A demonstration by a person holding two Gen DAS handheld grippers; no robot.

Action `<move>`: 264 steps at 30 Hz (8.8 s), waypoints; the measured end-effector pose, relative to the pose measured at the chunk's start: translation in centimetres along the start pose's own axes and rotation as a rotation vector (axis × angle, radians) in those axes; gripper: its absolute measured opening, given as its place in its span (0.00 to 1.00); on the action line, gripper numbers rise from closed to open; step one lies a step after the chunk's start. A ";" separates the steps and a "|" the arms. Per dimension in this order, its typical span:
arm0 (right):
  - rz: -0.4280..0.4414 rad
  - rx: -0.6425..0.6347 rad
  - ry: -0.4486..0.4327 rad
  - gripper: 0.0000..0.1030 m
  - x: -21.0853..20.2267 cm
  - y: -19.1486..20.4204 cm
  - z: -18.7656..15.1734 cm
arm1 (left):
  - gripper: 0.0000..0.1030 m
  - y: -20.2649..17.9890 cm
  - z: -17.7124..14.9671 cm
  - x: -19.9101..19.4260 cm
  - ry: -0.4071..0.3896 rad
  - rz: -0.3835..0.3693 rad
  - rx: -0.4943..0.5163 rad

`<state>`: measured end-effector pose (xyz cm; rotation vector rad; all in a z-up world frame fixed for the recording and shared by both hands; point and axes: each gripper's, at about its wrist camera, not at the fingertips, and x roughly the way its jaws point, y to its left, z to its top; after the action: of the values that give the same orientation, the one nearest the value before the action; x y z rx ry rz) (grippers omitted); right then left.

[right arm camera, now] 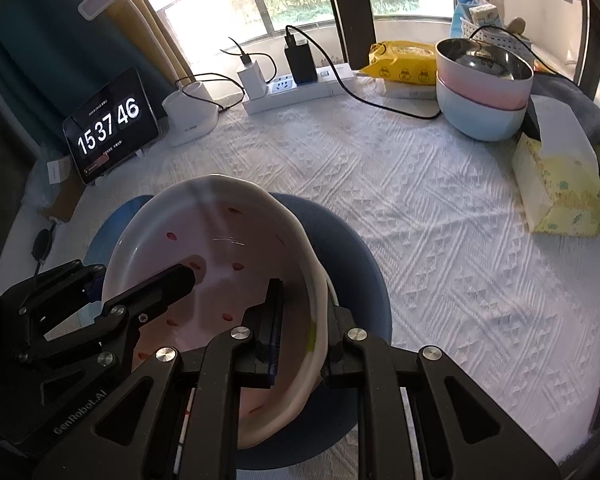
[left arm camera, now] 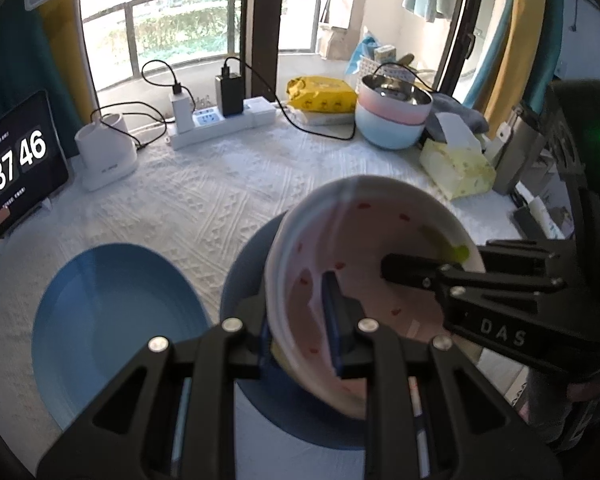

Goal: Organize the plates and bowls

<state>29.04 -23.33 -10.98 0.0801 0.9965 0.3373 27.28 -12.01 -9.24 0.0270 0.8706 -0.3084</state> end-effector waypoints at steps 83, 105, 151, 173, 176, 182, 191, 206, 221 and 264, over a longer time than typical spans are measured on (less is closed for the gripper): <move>-0.084 -0.068 -0.042 0.29 -0.6 0.6 -1.5 | 0.25 0.6 -0.5 -0.1 -0.021 0.068 0.033; -0.109 -0.056 -0.117 0.29 -4.8 0.6 -1.9 | 0.44 1.4 -0.1 -3.8 -0.113 0.057 0.016; -0.212 0.217 -0.068 0.57 -1.2 -3.9 -4.1 | 0.44 5.0 1.0 2.3 0.043 -0.075 0.255; -0.124 0.250 -0.137 0.23 -0.8 -3.5 -4.4 | 0.24 5.1 0.6 2.8 0.111 -0.147 0.276; -0.133 0.239 -0.149 0.19 -0.8 -3.2 -4.4 | 0.19 5.6 0.5 2.9 0.115 -0.177 0.205; -0.130 0.268 -0.166 0.14 -0.9 -3.1 -4.6 | 0.08 5.2 0.4 2.8 0.097 -0.182 0.127; -0.113 0.297 -0.181 0.08 -0.9 -3.1 -4.7 | 0.07 4.8 -0.2 2.6 0.042 -0.111 0.098; -0.127 0.284 -0.184 0.09 -1.0 -2.9 -4.7 | 0.06 5.1 -0.5 2.5 0.008 -0.120 0.035; -0.156 0.288 -0.181 0.08 -1.6 -3.1 -5.1 | 0.05 3.6 -0.5 2.0 0.008 -0.096 0.069; -0.148 0.236 -0.257 0.08 -5.9 -1.0 -3.2 | 0.05 4.4 0.4 -2.8 -0.094 -0.093 0.043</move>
<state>23.71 -26.45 -8.17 0.2559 0.7779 0.0694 27.12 -7.20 -7.34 0.0117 0.7732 -0.4120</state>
